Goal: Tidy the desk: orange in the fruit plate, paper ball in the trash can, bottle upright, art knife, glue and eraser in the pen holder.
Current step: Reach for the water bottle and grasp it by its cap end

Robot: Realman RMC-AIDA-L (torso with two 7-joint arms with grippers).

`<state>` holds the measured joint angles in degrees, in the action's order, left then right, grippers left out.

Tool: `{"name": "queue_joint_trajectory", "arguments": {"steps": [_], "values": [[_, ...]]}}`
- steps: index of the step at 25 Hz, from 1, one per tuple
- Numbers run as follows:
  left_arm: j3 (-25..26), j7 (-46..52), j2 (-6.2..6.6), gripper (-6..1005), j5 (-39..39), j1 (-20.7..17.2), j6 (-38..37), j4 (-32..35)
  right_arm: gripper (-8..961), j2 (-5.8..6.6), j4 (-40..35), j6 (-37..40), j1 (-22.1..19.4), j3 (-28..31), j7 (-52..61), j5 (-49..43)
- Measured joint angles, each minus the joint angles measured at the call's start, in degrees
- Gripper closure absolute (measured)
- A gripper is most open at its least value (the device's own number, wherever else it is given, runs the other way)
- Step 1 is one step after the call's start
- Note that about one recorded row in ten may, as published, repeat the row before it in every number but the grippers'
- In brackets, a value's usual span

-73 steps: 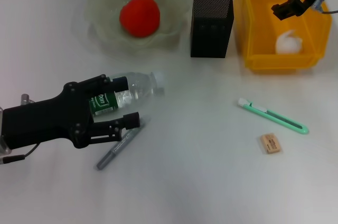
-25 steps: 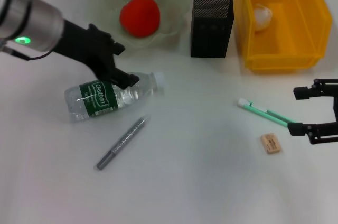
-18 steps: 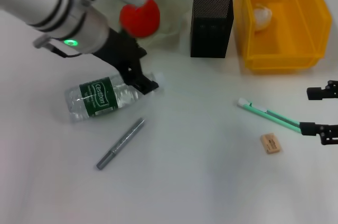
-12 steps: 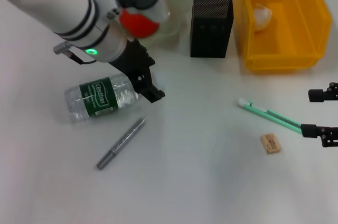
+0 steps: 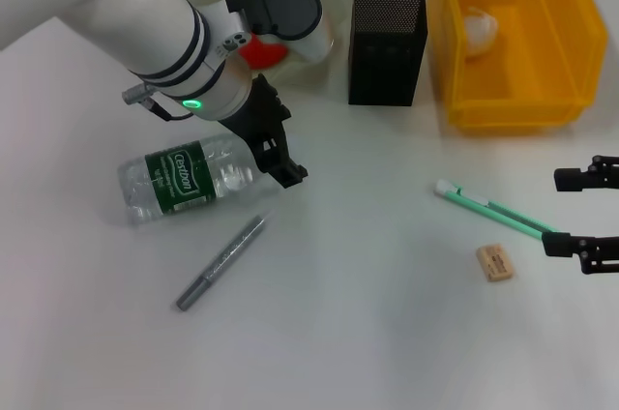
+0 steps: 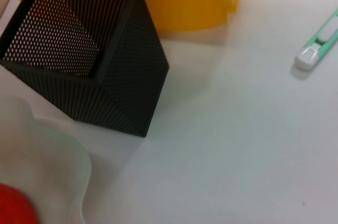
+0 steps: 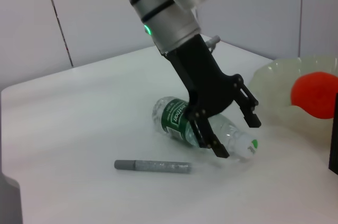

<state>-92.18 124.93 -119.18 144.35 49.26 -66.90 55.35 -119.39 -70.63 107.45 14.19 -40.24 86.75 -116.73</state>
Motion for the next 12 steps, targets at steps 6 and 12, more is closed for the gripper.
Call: {"name": "queue_joint_trajectory", "arguments": {"steps": [6,12], "values": [[-0.1,0.05,0.0,187,0.04,0.85,2.13,-3.14,170,0.07,1.56,-0.2,-0.22,0.03,-0.32,0.03],[-1.03,0.1,0.01,189,0.05,1.39,4.39,-5.57,170,0.13,1.98,-0.27,0.0,0.07,-0.35,-0.24]]}}
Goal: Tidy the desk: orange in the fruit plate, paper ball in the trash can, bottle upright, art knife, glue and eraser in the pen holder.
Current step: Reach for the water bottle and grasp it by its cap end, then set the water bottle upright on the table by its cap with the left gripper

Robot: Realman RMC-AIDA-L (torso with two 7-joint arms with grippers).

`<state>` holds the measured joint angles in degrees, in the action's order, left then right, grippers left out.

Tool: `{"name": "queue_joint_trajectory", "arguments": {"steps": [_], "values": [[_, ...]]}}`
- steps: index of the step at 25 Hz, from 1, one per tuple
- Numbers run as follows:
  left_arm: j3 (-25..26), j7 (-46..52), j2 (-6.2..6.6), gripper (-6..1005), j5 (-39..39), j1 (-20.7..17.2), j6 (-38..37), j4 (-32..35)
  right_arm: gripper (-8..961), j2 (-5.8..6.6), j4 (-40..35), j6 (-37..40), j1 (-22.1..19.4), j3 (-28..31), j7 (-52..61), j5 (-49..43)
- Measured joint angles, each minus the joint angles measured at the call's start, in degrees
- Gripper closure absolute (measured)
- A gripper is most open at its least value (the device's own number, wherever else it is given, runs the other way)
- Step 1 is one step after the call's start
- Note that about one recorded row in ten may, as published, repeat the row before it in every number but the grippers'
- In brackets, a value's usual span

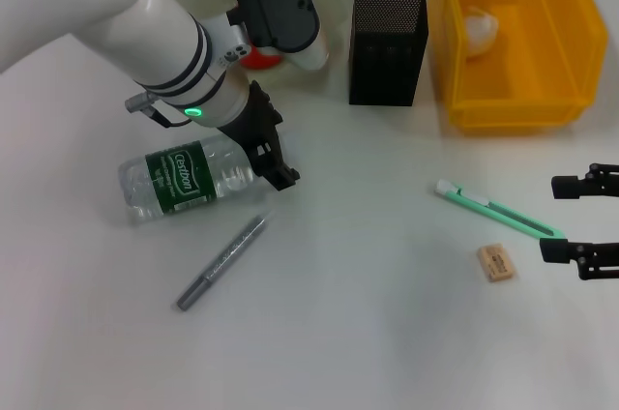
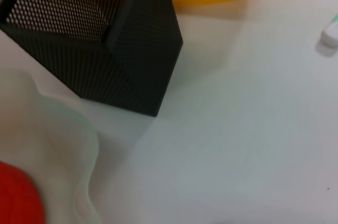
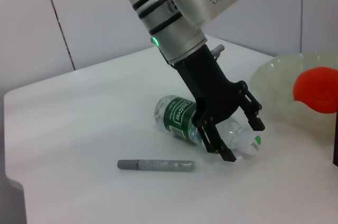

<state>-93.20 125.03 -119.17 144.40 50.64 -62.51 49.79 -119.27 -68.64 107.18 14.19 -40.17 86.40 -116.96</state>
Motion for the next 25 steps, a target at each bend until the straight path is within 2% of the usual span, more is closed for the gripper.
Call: {"name": "queue_joint_trajectory", "arguments": {"steps": [10,16,20,25], "values": [[-1.34,0.76,0.0,194,-0.01,1.62,2.23,-4.18,170,0.09,-0.01,-0.04,0.38,0.01,-0.01,0.16],[-1.77,1.36,0.0,350,1.2,1.83,2.51,-4.8,170,0.1,0.0,-0.03,0.59,0.05,-0.01,0.25],[-2.24,1.39,0.0,549,1.28,1.78,3.18,-4.91,170,0.1,0.01,0.1,0.82,0.1,-0.01,0.25],[-1.82,1.41,0.0,550,0.87,0.28,3.51,-2.37,170,0.06,0.01,-0.03,0.84,0.53,-0.01,0.25]]}}
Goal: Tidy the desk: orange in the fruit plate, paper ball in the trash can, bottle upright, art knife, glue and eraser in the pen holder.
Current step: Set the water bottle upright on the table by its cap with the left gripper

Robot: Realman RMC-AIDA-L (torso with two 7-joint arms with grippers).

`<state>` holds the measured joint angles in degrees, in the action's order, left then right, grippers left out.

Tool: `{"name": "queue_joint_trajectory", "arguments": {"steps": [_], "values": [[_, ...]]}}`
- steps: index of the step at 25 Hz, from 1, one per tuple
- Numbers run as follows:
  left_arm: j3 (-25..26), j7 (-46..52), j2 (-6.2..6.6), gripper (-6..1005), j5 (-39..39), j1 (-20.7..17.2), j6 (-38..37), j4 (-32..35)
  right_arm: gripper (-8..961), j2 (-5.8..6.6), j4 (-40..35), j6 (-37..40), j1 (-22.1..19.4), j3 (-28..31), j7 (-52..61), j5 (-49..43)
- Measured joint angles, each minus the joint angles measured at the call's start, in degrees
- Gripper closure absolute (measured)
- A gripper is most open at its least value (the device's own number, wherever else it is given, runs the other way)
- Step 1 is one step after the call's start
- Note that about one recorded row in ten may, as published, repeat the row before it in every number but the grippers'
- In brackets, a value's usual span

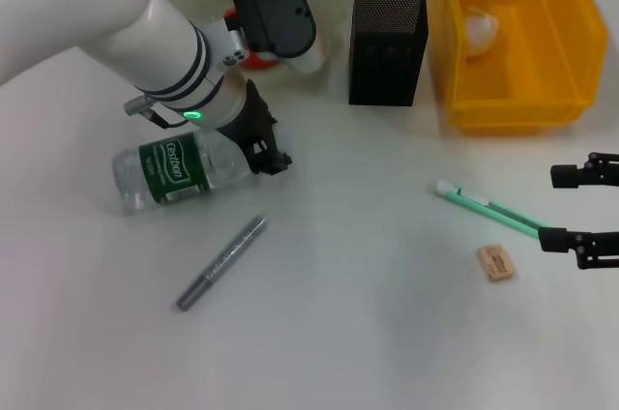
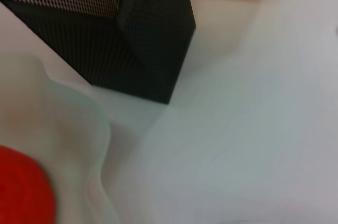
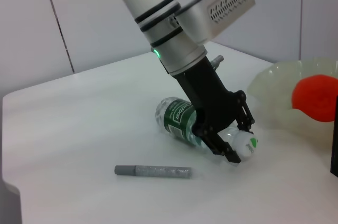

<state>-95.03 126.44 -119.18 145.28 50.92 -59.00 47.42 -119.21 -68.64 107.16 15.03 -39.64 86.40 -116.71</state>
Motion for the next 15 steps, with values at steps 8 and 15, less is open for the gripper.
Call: {"name": "queue_joint_trajectory", "arguments": {"steps": [8,15], "values": [[2.92,0.66,0.34,551,-0.17,-8.74,-2.86,14.76,169,0.06,-0.11,-0.1,0.96,0.03,0.0,0.43],[15.22,-2.48,0.77,550,-11.32,-20.65,-7.38,28.77,169,-0.13,0.29,-0.13,2.77,-0.36,0.0,0.56]]}}
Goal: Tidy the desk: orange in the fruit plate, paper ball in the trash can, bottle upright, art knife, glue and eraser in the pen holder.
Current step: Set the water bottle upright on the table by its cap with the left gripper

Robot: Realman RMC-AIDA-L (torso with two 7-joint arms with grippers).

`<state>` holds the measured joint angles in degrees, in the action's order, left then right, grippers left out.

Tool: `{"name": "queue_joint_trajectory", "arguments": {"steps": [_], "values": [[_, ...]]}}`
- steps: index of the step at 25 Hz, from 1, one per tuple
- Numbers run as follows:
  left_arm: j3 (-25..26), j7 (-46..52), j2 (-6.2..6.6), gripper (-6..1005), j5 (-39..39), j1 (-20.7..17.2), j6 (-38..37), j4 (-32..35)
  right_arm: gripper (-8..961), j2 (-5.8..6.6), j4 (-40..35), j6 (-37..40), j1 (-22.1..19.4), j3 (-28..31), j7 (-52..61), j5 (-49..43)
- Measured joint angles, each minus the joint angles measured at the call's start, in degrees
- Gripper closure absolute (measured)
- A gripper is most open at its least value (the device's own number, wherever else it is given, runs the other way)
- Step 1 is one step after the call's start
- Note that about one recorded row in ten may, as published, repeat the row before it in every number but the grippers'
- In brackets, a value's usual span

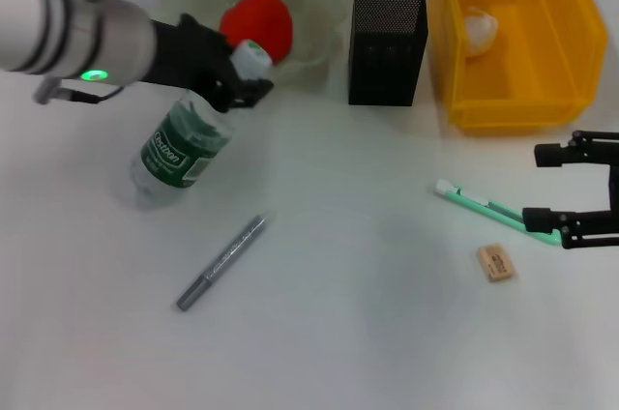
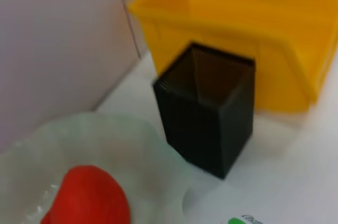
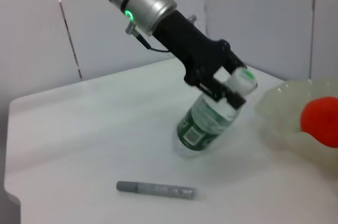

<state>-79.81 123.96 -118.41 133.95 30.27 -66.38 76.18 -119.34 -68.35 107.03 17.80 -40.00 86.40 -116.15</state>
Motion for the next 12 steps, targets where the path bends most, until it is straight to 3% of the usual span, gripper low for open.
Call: {"name": "queue_joint_trajectory", "arguments": {"steps": [5,12], "values": [[6.68,-4.88,0.03,550,-10.24,-5.76,-0.7,1.31,169,-0.02,1.34,0.0,1.56,-0.17,0.0,0.02],[10.16,-11.29,-0.04,550,-24.09,-12.17,-0.06,1.09,169,-0.06,2.38,0.01,2.68,-0.16,0.01,0.05]]}}
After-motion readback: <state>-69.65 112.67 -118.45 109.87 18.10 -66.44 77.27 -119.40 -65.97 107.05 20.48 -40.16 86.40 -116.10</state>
